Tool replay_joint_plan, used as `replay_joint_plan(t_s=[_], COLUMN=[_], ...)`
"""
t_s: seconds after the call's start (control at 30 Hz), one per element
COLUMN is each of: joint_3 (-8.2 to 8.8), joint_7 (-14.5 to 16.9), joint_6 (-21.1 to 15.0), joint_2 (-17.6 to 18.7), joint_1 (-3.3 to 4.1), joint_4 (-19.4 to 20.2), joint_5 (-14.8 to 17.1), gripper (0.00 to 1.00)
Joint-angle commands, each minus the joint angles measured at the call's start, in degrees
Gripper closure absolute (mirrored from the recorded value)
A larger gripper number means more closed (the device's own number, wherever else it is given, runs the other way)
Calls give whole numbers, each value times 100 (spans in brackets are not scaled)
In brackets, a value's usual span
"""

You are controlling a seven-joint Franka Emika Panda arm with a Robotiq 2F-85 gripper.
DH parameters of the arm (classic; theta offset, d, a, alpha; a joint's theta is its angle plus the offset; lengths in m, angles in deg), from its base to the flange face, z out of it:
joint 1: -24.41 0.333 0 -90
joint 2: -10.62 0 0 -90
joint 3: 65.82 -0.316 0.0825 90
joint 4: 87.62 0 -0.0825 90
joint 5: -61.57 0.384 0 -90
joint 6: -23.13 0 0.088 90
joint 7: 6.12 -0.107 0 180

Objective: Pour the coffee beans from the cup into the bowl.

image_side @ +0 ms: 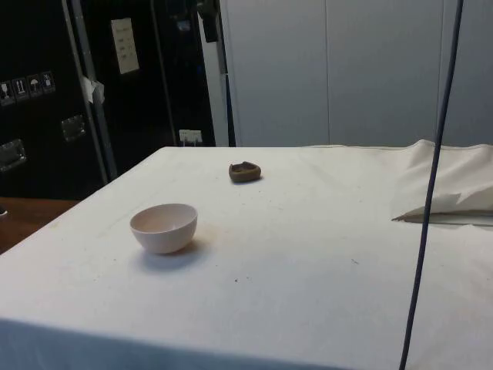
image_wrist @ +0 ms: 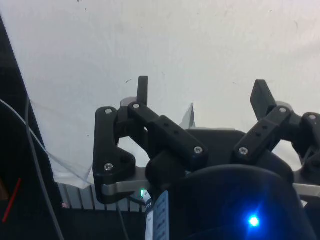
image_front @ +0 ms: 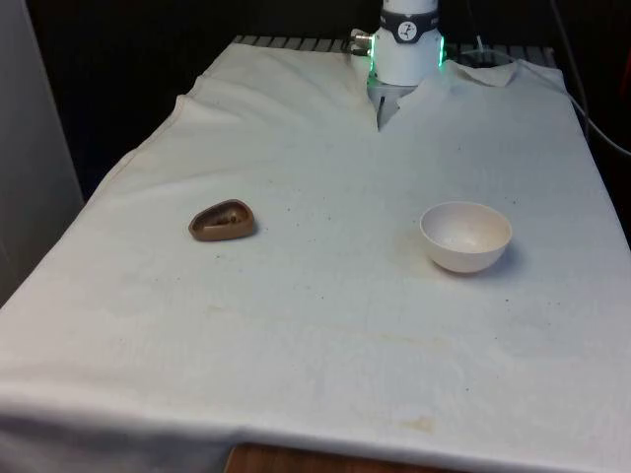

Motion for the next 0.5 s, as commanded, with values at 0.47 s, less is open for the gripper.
replay_joint_plan(t_s=[0.47], joint_3=[52], joint_7=[11], joint_6=[-86], joint_2=[-46], joint_1=[-40], joint_4=[69], joint_5=[0], gripper=[0])
